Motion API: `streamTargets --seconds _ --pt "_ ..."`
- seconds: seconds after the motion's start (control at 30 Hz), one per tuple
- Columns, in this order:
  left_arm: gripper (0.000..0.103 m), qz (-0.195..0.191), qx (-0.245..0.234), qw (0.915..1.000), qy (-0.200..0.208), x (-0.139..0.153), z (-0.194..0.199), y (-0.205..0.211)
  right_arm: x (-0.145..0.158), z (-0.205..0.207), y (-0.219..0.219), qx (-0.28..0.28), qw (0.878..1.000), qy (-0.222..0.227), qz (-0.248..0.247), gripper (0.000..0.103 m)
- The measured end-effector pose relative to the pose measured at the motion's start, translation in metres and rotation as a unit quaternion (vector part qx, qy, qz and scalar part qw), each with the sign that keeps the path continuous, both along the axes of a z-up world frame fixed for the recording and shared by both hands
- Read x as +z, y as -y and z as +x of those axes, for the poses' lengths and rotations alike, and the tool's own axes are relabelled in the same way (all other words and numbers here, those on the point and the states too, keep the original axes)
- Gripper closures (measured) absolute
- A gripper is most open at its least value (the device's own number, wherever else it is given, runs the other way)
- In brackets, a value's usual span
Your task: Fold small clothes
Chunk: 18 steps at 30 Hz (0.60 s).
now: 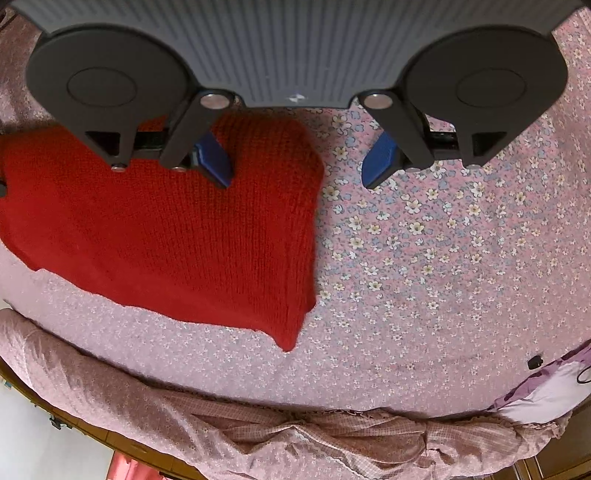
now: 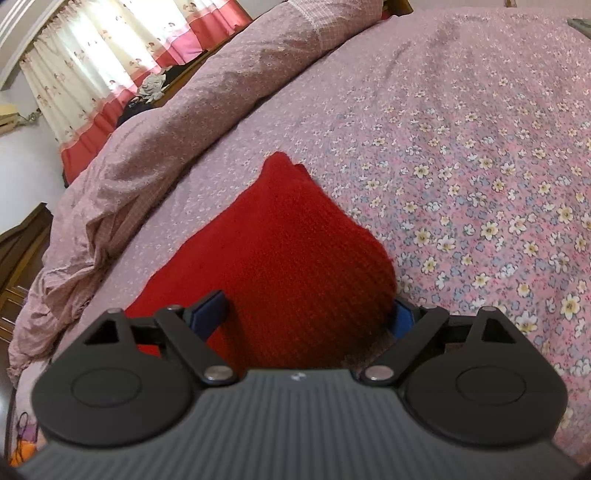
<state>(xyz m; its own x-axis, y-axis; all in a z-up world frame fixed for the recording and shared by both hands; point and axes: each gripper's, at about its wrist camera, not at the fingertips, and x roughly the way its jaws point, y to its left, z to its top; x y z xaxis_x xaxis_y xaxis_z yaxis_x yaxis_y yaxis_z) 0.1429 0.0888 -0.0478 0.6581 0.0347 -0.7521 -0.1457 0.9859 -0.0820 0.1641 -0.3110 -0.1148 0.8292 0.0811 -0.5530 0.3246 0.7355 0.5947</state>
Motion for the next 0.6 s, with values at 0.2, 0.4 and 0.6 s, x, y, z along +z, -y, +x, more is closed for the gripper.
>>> streamTargets --seconds 0.2,0.4,0.6 --pt "0.021 0.002 -0.002 1.0 -0.001 -0.0008 0.0001 0.0002 -0.0003 0.0097 -0.0007 -0.01 1.0 -0.001 -0.003 0.012" --pt "0.021 -0.002 0.002 1.0 -0.004 -0.0038 0.0007 0.0013 -0.0025 0.0066 0.0045 -0.023 0.999 0.009 0.026 0.015" --pt "0.02 -0.003 0.005 0.9999 -0.01 -0.0047 0.0024 0.0013 -0.0026 0.0067 0.004 -0.024 0.999 0.012 0.029 0.027"
